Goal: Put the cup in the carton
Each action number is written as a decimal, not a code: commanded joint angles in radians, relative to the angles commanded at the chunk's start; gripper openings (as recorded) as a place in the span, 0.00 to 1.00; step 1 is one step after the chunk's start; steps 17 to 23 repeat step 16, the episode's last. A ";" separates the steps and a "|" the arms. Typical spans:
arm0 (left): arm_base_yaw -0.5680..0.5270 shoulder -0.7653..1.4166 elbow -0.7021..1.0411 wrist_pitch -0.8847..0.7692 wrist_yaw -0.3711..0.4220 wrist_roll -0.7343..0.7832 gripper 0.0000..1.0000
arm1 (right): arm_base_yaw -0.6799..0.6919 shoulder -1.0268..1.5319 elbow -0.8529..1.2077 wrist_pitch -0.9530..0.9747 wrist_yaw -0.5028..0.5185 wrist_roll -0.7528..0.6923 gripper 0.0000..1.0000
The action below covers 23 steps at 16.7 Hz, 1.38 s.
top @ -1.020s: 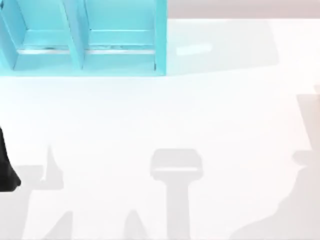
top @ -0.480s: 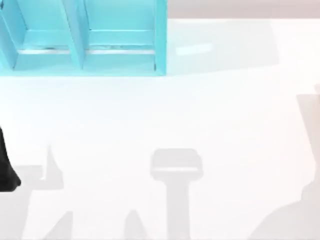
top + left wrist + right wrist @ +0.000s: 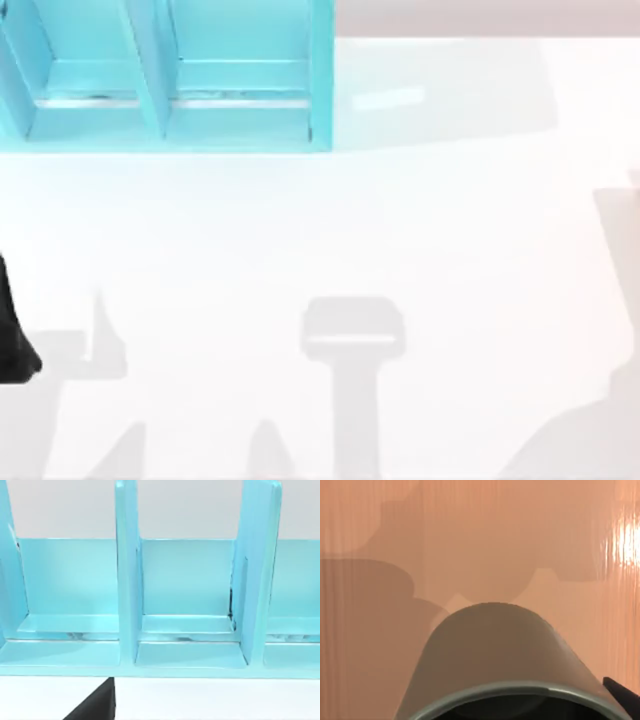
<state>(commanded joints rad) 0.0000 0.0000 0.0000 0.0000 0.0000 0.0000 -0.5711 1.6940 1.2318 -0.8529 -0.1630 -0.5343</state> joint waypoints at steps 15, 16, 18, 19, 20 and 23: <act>0.000 0.000 0.000 0.000 0.000 0.000 1.00 | 0.000 0.000 0.000 0.000 0.000 0.000 1.00; 0.000 0.000 0.000 0.000 0.000 0.000 1.00 | 0.000 0.000 0.000 0.000 0.000 0.000 1.00; 0.000 0.000 0.000 0.000 0.000 0.000 1.00 | 0.000 0.000 0.000 0.000 0.000 0.000 1.00; 0.000 0.000 0.000 0.000 0.000 0.000 1.00 | 0.000 0.000 0.000 0.000 0.000 0.000 1.00; 0.000 0.000 0.000 0.000 0.000 0.000 1.00 | 0.000 0.000 0.000 0.000 0.000 0.000 1.00; 0.000 0.000 0.000 0.000 0.000 0.000 1.00 | 0.000 0.000 0.000 0.000 0.000 0.000 1.00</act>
